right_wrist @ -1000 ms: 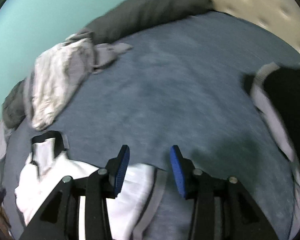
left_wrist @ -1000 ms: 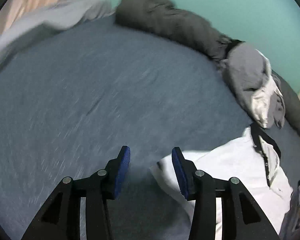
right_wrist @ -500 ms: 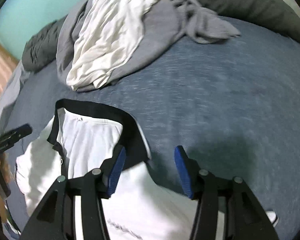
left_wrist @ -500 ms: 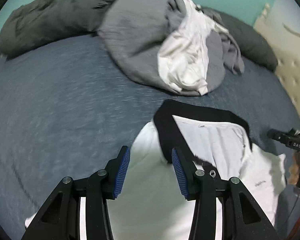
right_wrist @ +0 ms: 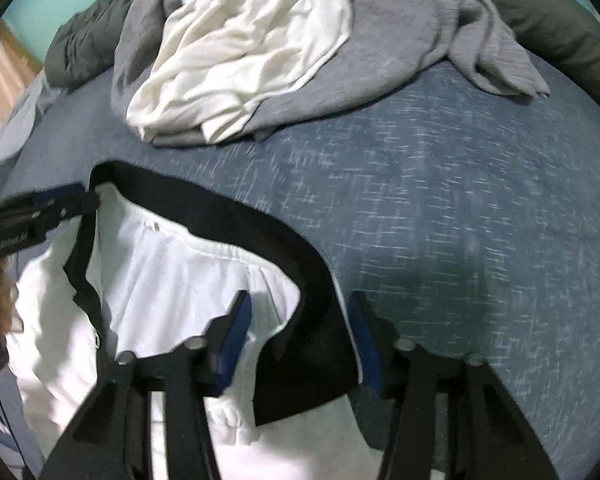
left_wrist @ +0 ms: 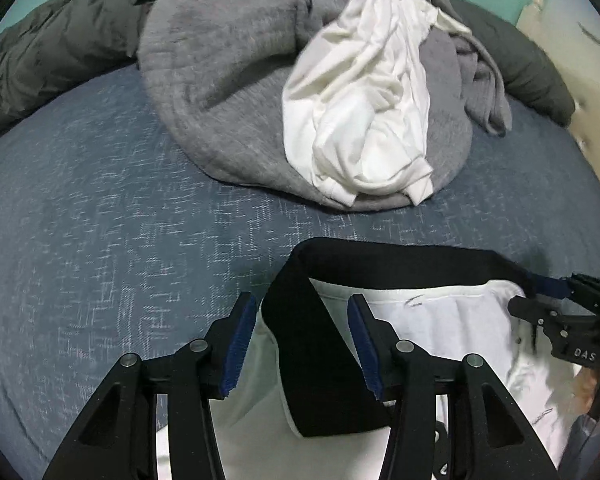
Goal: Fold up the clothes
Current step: 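Grasp the black collar of the shirt with both tools and lift it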
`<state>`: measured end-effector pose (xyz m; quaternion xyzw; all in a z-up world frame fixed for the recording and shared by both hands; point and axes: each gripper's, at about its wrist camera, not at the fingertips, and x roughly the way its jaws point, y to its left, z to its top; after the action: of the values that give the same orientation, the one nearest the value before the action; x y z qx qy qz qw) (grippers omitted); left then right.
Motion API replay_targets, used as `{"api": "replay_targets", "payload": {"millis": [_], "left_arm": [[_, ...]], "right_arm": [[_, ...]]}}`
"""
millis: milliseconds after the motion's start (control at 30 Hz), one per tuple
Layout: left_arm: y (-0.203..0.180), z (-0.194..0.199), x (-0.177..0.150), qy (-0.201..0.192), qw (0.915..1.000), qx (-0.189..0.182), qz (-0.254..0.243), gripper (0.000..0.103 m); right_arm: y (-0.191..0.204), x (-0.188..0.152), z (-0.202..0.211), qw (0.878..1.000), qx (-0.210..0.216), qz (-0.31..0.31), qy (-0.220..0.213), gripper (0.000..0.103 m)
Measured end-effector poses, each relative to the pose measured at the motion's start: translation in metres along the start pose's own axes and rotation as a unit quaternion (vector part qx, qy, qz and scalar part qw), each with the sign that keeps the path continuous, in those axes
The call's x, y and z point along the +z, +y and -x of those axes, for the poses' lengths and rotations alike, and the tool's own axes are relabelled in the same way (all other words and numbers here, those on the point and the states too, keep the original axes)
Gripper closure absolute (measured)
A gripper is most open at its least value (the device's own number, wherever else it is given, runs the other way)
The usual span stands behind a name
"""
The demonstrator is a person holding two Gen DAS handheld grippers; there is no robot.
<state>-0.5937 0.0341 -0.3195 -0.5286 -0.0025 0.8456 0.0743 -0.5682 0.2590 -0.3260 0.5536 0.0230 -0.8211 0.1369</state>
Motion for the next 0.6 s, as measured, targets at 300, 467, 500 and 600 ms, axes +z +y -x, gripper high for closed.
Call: {"api": "replay_targets", "payload": {"millis": [300, 467, 500, 600], "left_arm": [[0.007, -0.004, 0.004, -0.012, 0.9997, 0.018, -0.008, 0.092], [0.023, 0.002, 0.015, -0.022, 0.9996, 0.015, 0.008, 0.093], [0.024, 0.003, 0.017, -0.025, 0.9995, 0.018, 0.009, 0.093], [0.029, 0.004, 0.025, -0.032, 0.9992, 0.018, 0.015, 0.093]], "right_arm": [[-0.008, 0.021, 0.005, 0.998, -0.047, 0.01, -0.029, 0.099], [-0.014, 0.053, 0.014, 0.996, -0.076, 0.004, -0.051, 0.099], [-0.013, 0.059, 0.016, 0.995, -0.083, 0.008, -0.055, 0.099], [-0.013, 0.08, 0.019, 0.993, -0.098, 0.005, -0.068, 0.099]]}}
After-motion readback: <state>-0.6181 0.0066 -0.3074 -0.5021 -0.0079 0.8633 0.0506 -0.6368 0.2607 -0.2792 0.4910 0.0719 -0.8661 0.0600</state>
